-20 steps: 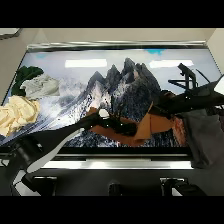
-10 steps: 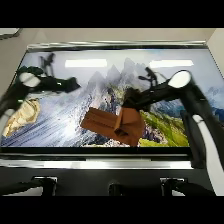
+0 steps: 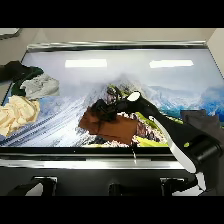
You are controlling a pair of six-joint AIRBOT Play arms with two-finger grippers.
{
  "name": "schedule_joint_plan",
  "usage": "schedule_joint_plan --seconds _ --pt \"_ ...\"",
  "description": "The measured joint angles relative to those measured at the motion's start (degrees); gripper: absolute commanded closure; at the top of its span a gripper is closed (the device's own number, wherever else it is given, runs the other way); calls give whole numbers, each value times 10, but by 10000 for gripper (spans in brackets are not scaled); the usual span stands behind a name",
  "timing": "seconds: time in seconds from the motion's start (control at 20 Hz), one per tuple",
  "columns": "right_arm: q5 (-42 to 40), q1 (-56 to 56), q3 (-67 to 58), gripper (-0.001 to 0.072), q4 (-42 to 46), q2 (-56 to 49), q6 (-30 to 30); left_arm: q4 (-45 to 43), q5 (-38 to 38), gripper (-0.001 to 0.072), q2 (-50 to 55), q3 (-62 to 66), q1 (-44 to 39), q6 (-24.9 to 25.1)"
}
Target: Fold the shirts.
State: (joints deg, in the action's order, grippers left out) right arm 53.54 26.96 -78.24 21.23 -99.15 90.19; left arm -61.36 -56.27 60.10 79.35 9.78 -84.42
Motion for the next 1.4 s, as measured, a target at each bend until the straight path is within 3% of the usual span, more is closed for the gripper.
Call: schedule_joint_plan --seconds 0.15,0.25,0.45,0.6,0.75,0.9,0.95,1.0,1.05,1.1,1.25,1.4 --pt "7 -19 0 46 -25 10 -33 -10 -2 677 -14 -13 5 2" --pt "41 -52 0 48 10 36 -36 -19 -3 677 -19 -21 7 4" --pt "171 -149 10 55 223 105 21 -41 -3 676 -22 -28 9 4" --pt "240 -218 95 139 345 158 53 -52 -3 676 -22 -29 9 4" --pt "195 -244 219 140 341 191 67 -56 -3 676 -22 -30 9 4" --pt "101 -232 308 141 243 193 31 -57 -3 676 -22 -30 9 4" --pt "73 -223 323 176 210 187 16 -57 -3 676 -23 -30 9 4" --pt "47 -212 336 293 176 179 -2 -57 -3 676 -22 -30 8 4" --pt "26 -202 344 525 145 171 -17 -57 -3 676 -22 -30 8 4" --pt "7 -193 350 662 117 164 -31 -57 -3 677 -23 -30 8 4" --pt "-19 -186 345 665 67 158 -77 -57 -3 676 -22 -30 8 4" --pt "17 -227 298 665 50 181 -115 -57 -3 676 -22 -30 8 4"
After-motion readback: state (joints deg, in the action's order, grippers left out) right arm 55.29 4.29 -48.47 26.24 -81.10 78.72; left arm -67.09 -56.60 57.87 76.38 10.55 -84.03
